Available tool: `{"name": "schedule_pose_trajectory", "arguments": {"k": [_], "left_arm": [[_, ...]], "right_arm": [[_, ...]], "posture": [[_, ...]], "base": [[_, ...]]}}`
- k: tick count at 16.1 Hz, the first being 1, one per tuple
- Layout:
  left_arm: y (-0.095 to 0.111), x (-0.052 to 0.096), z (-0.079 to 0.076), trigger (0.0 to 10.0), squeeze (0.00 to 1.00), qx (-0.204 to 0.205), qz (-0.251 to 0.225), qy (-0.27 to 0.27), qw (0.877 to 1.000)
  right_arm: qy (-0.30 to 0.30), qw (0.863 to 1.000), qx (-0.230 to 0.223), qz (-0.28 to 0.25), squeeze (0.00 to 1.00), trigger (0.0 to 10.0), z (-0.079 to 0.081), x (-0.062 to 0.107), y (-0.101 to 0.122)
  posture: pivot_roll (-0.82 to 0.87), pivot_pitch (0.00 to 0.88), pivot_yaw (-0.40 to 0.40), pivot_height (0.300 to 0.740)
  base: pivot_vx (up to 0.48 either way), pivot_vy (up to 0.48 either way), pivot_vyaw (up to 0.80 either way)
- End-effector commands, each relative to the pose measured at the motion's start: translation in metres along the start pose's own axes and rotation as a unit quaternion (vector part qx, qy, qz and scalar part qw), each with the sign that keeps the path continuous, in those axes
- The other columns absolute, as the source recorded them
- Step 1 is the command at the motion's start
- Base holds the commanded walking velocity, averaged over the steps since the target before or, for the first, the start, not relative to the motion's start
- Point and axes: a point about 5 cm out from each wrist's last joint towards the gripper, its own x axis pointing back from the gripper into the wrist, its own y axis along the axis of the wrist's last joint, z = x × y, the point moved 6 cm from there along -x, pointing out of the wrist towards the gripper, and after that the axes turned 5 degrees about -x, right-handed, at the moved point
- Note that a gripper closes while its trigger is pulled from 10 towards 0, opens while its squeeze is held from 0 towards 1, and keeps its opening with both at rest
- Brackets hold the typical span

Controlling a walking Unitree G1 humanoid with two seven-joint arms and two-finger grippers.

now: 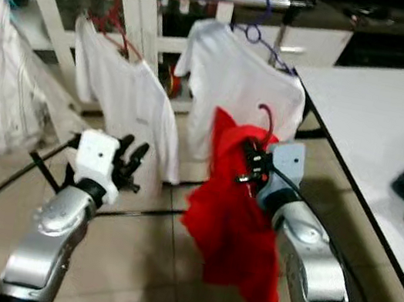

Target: Hang hanger

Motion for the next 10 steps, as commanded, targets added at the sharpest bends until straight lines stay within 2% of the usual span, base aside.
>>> {"name": "schedule_pose_trajectory", "arguments": {"k": [1, 5, 9, 10], "left_arm": [[0.0047, -0.0017, -0.0087, 10.0, 0.0, -0.002, -0.008, -0.01, 1.0], [0.0054, -0.0017, -0.0106, 10.0, 0.0, -0.009, -0.009, -0.016, 1.0], [0.0073, -0.0023, -0.0118, 10.0, 0.0, -0.019, -0.011, -0.022, 1.0], [0.0073, -0.0022, -0.0122, 10.0, 0.0, -0.02, -0.01, -0.023, 0.999]], "right_arm": [[-0.009, 1.0, 0.006, -0.018, 0.0, 10.0, -0.0098, 0.0007, 0.0093], [-0.003, 1.0, 0.016, -0.019, 0.0, 10.0, -0.0089, -0.0003, 0.0109], [-0.021, 0.999, 0.034, -0.027, 0.0, 10.0, -0.0165, -0.0023, 0.0165], [-0.019, 0.999, 0.034, -0.03, 0.0, 10.0, -0.0162, -0.0028, 0.0177]], "posture": [[-0.05, 0.125, 0.008, 0.74], [-0.05, 0.125, 0.009, 0.74], [-0.05, 0.125, 0.01, 0.74], [-0.05, 0.125, 0.009, 0.74]], "base": [[0.416, 0.0, 0.0], [0.415, 0.0, 0.0], [0.415, 0.0, 0.8], [0.416, 0.0, 0.0]]}}
